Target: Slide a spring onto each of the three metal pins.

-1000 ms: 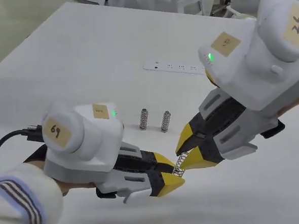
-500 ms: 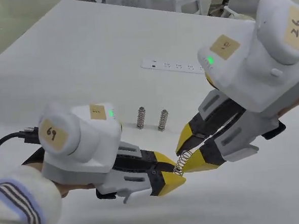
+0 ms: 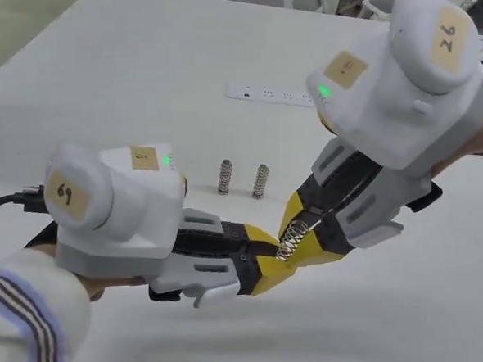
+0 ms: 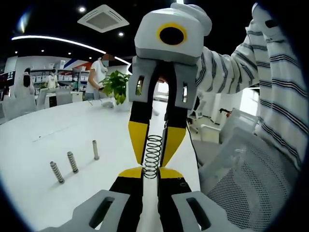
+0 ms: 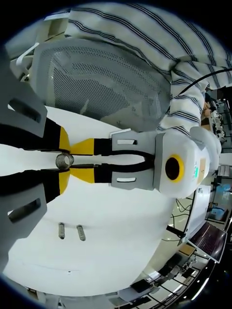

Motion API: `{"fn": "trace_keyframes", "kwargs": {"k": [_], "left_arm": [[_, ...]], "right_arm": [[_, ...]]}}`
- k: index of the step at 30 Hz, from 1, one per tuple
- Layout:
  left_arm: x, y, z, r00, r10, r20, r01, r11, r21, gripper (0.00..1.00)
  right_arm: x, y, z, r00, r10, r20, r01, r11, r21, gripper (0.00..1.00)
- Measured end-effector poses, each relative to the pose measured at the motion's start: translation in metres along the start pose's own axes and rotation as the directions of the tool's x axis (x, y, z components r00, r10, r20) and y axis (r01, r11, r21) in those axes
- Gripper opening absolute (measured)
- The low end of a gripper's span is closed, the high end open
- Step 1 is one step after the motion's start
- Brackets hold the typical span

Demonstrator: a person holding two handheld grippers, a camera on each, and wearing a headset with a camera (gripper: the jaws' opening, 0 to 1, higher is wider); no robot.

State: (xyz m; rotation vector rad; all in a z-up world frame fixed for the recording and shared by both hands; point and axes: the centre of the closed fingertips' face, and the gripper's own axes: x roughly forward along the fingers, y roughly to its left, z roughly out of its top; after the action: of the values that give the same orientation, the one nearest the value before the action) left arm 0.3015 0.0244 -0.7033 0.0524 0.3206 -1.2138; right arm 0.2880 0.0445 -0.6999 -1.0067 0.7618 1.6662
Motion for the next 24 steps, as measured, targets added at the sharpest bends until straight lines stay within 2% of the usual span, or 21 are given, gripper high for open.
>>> {"fn": "trace_keyframes", "kwargs": {"k": [20,24], "left_arm": [[-0.0006,0.0014,-0.0009,0.9999,0.015,-0.007,-0.015,1.000,-0.001,0.02],[-0.0013,0.0027,-0.0015,0.9997,0.022,-0.008,-0.022,0.999,-0.024,0.02]], "right_arm": [[0.0010,-0.0017,0.0000,0.9999,0.012,0.011,-0.012,0.999,0.042,0.08],[0.0020,-0.0026,0.0002,0.9999,0.010,0.012,-0.011,0.999,0.050,0.08]]}}
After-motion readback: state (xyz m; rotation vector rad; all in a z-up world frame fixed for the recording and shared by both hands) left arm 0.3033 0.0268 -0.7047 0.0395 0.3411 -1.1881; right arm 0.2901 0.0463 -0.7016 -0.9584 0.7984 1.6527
